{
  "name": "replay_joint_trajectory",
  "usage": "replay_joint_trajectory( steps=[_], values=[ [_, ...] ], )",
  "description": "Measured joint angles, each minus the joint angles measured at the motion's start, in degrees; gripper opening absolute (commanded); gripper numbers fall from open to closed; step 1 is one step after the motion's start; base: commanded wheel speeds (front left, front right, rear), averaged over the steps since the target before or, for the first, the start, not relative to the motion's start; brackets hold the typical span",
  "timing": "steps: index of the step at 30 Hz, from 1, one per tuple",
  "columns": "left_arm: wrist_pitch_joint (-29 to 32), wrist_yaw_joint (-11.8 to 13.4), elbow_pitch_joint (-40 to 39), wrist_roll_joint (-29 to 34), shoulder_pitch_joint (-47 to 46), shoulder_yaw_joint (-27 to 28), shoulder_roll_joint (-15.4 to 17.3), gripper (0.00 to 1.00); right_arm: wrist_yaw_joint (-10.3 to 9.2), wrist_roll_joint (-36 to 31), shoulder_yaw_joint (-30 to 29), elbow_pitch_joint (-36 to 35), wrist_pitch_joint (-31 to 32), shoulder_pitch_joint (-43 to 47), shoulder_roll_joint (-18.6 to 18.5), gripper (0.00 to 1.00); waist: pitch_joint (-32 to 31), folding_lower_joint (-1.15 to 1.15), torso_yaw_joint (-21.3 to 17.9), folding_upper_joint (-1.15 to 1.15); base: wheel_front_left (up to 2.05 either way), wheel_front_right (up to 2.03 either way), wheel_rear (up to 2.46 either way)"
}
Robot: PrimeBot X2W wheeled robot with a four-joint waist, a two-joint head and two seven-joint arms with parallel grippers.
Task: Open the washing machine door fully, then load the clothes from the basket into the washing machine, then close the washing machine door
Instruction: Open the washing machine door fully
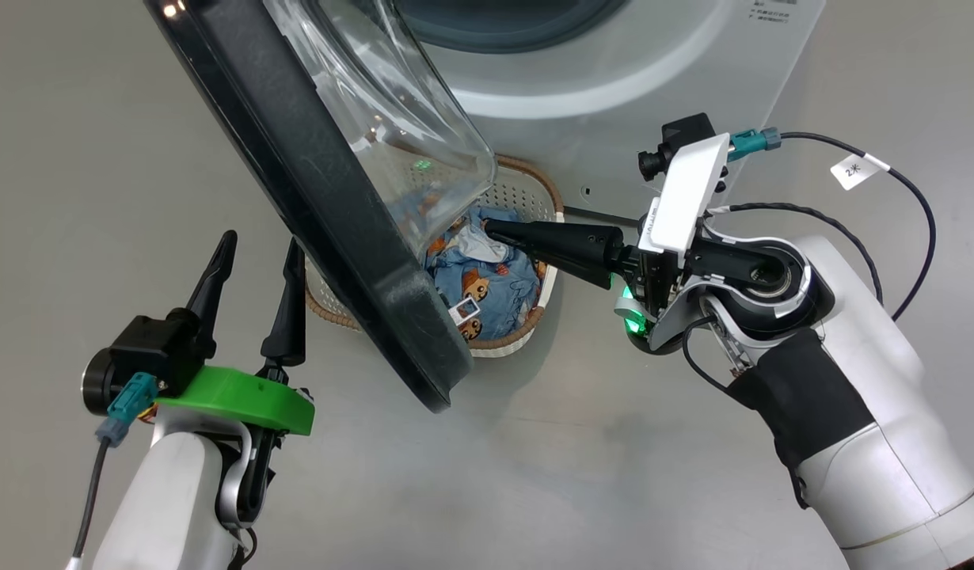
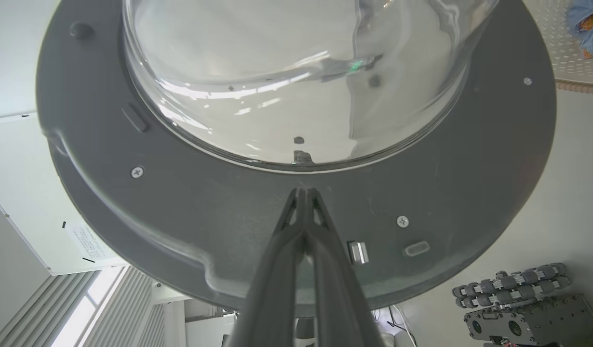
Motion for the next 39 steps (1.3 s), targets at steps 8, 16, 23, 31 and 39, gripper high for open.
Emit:
replay_joint_trajectory(
  steps=[8, 16, 23, 31, 39],
  values=[
    [0.00, 0.00, 1.13, 0.01, 1.32, 0.42, 0.63, 1.00, 1.47, 0.53, -2.01, 1.44, -1.99, 2.80, -0.69, 0.00, -2.52, 0.00, -1.93, 0.00, 0.00, 0.00, 0.00],
    [0.00, 0.00, 1.64, 0.16, 2.92, 0.58, 1.70, 1.00, 3.39, 0.99, -3.03, 2.75, -3.67, 5.98, -0.96, 0.00, -5.47, 0.00, -3.37, 0.00, 0.00, 0.00, 0.00],
    [0.00, 0.00, 1.67, 0.16, 4.74, 2.14, 2.02, 1.00, 5.94, -1.34, -3.98, 3.31, -7.97, 7.01, -1.31, 0.76, -8.06, 0.00, -4.75, 0.00, 0.00, 0.00, 0.00],
    [0.00, -0.01, 1.44, 0.16, 6.11, 3.09, 2.76, 1.00, 10.11, -9.22, -6.64, 3.35, -18.47, 7.61, -3.45, 1.00, -9.82, 0.00, -6.87, 0.00, 0.00, 0.00, 0.00],
    [0.00, 0.00, 1.12, 0.16, 6.38, 3.31, 2.88, 1.00, 11.79, -24.72, -6.12, 3.09, -32.40, 7.27, -7.43, 1.00, -10.64, 0.00, -8.62, 0.00, 0.00, 0.00, 0.00]
  ],
)
